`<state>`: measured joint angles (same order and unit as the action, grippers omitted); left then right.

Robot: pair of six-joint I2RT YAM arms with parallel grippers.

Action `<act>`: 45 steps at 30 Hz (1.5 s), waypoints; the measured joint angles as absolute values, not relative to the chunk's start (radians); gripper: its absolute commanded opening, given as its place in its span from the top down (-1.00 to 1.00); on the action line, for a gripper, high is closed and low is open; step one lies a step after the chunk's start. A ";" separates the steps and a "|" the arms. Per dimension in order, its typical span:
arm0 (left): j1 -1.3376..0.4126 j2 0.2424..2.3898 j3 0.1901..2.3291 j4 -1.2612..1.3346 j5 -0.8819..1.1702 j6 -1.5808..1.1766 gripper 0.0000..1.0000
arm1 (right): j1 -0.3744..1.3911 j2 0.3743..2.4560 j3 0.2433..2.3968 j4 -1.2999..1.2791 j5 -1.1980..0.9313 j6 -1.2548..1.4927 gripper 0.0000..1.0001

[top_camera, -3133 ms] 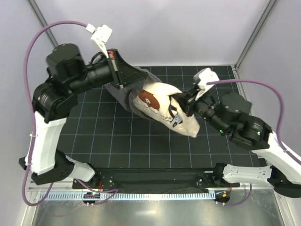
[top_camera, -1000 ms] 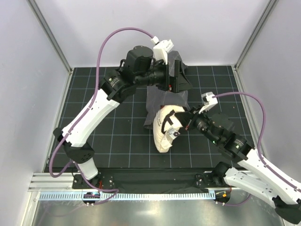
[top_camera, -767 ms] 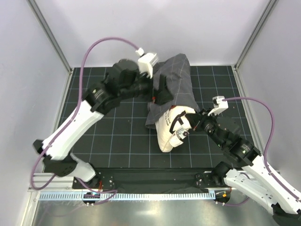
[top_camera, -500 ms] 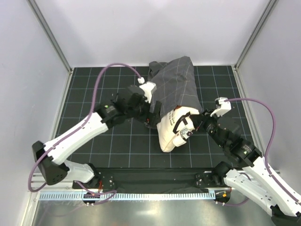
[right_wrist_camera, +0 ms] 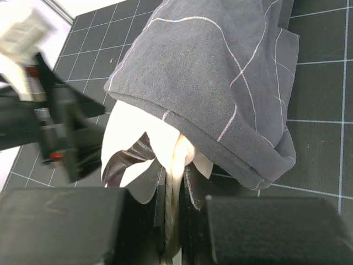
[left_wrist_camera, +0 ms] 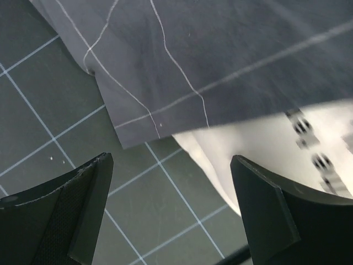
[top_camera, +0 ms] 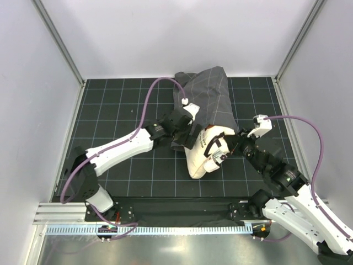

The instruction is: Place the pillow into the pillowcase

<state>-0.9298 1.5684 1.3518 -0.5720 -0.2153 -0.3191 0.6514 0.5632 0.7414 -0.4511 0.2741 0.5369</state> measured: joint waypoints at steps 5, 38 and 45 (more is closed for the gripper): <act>-0.929 1.673 1.375 -0.525 -0.220 -0.287 -0.68 | 0.649 0.570 0.743 -0.460 0.274 0.531 0.92; -0.925 1.651 1.832 -0.871 -0.053 -0.378 1.00 | 0.333 0.704 0.651 -0.414 0.078 0.635 0.92; -0.928 1.566 1.832 -0.960 0.076 -0.414 1.00 | 0.281 0.869 0.653 -0.308 -0.066 0.664 0.69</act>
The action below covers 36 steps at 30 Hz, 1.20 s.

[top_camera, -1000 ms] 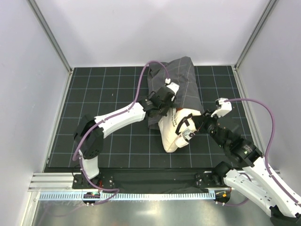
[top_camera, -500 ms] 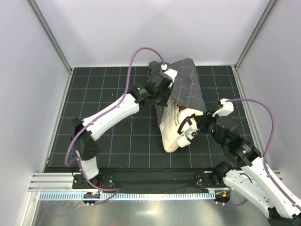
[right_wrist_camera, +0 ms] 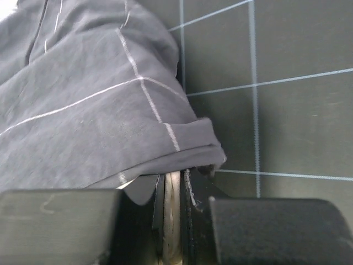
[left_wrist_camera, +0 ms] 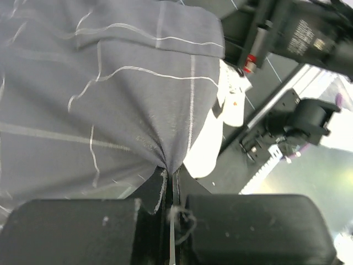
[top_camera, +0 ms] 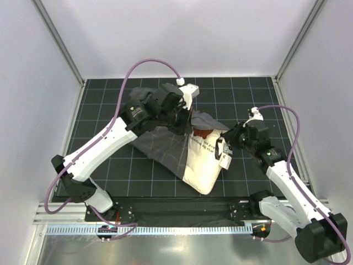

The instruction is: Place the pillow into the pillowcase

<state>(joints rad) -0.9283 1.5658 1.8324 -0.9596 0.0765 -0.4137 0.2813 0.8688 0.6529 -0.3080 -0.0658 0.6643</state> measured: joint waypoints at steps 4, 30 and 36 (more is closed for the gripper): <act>-0.917 1.544 1.827 -0.991 0.099 -0.423 1.00 | 0.280 0.888 0.659 -0.287 -0.113 0.649 -0.32; -0.740 1.577 1.556 -0.778 0.158 -0.522 1.00 | 0.280 0.436 0.294 -0.433 -0.239 0.802 -0.70; -0.748 1.568 1.493 -0.736 0.158 -0.540 1.00 | 0.283 0.484 0.205 -0.299 -0.296 0.856 0.66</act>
